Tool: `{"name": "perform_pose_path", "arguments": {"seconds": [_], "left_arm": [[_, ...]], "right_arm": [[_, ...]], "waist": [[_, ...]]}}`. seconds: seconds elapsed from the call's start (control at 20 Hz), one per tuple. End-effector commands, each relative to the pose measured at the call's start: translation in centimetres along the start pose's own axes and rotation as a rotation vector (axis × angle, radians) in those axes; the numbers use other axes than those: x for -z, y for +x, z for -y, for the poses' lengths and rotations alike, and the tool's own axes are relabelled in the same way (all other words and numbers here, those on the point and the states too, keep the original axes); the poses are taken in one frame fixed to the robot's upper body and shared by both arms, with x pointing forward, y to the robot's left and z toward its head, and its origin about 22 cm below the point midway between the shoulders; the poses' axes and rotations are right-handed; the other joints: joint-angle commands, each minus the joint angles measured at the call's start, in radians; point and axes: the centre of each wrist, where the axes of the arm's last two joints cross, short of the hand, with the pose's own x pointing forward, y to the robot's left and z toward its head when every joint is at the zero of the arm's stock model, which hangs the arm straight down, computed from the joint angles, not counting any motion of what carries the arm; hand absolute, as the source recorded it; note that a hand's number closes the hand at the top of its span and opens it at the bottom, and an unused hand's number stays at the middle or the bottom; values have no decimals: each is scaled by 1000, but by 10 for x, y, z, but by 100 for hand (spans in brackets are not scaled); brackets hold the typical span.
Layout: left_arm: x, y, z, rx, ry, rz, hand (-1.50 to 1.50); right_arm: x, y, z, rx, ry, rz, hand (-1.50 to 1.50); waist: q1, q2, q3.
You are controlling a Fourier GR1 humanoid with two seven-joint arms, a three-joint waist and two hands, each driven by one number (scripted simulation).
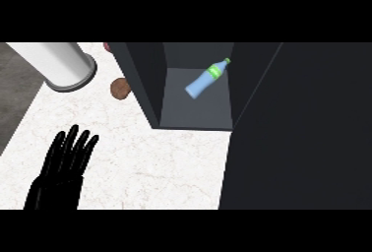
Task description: Pick up the bottled water, place it into the cabinet and close the cabinet
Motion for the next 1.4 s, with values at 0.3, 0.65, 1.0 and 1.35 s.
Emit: {"name": "perform_pose_path", "arguments": {"seconds": [0.3, 0.65, 1.0, 1.35], "left_arm": [[-14, 33, -34, 3, -5, 2, -150], [-18, 50, -46, -6, -54, -11, -150], [-20, 57, -51, -9, -106, -16, -150], [-16, 64, -59, -6, -138, -15, -150]], "right_arm": [[24, 31, -21, -27, 127, 32, 150], [38, 19, -26, 71, 126, 118, 150], [43, 15, -17, 18, 156, 53, 150], [48, 12, -6, -53, 209, 40, 150]], "waist": [[37, 7, -7], [97, 25, -5], [141, 44, -7], [189, 57, -14]]}}
